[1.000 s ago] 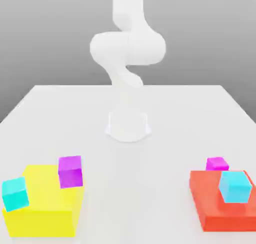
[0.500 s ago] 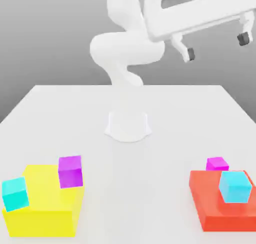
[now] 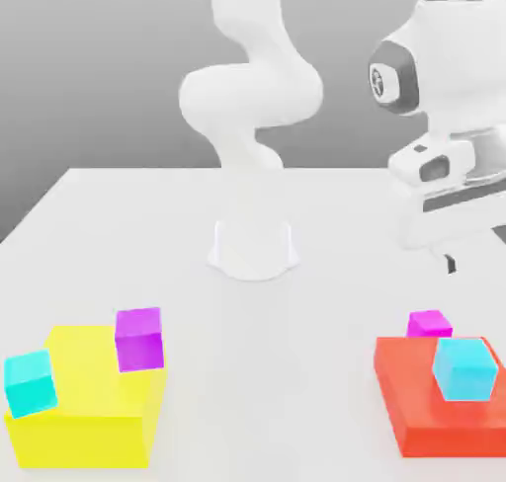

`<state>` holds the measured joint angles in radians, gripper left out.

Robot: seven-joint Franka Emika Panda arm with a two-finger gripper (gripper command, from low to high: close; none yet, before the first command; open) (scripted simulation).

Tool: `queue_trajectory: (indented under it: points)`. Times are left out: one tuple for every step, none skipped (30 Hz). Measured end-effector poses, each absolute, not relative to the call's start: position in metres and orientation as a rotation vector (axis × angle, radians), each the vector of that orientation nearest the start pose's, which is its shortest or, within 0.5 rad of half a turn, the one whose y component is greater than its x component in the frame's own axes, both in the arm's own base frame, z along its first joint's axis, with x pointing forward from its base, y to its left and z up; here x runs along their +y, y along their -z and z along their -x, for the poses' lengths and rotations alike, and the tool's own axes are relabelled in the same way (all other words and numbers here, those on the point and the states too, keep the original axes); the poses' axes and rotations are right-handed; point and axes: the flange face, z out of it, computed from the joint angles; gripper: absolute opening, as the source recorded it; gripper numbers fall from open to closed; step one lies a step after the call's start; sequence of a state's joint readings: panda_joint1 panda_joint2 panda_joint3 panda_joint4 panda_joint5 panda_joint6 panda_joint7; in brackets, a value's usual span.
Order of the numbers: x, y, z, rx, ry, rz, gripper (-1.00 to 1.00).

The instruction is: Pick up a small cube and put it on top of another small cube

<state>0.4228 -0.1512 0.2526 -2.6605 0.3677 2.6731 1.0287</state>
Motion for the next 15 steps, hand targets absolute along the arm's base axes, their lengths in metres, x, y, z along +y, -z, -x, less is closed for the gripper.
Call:
queue_trajectory:
  points:
    - [0.263,-0.292,-0.336,0.959,-0.022,2.775,0.0]
    - [0.266,-0.282,-0.328,0.961,-0.031,2.794,0.0]
    - [0.27,-0.271,-0.32,0.963,-0.037,2.814,0.0]
    - [0.273,-0.261,-0.311,0.96,-0.041,2.834,0.0]
    - [0.277,-0.252,-0.302,0.955,-0.044,2.856,0.0]
    - [0.279,-0.243,-0.293,0.954,-0.044,2.877,0.0]
    - [0.281,-0.234,-0.284,0.954,-0.042,2.897,0.0]
    - [0.281,-0.225,-0.276,0.955,-0.038,2.916,0.0]
    - [0.282,-0.217,-0.268,0.955,-0.031,2.935,0.0]
    - [0.282,-0.209,-0.26,0.953,-0.023,2.955,0.0]
    - [0.281,-0.202,-0.253,0.955,-0.013,2.973,0.0]
    - [0.28,-0.196,-0.251,0.965,-0.003,2.979,0.0]
    - [0.279,-0.192,-0.251,0.968,0.003,2.981,0.0]
    - [0.28,-0.188,-0.251,0.969,0.009,2.982,0.0]
    - [0.28,-0.184,-0.252,0.966,0.013,2.982,0.0]
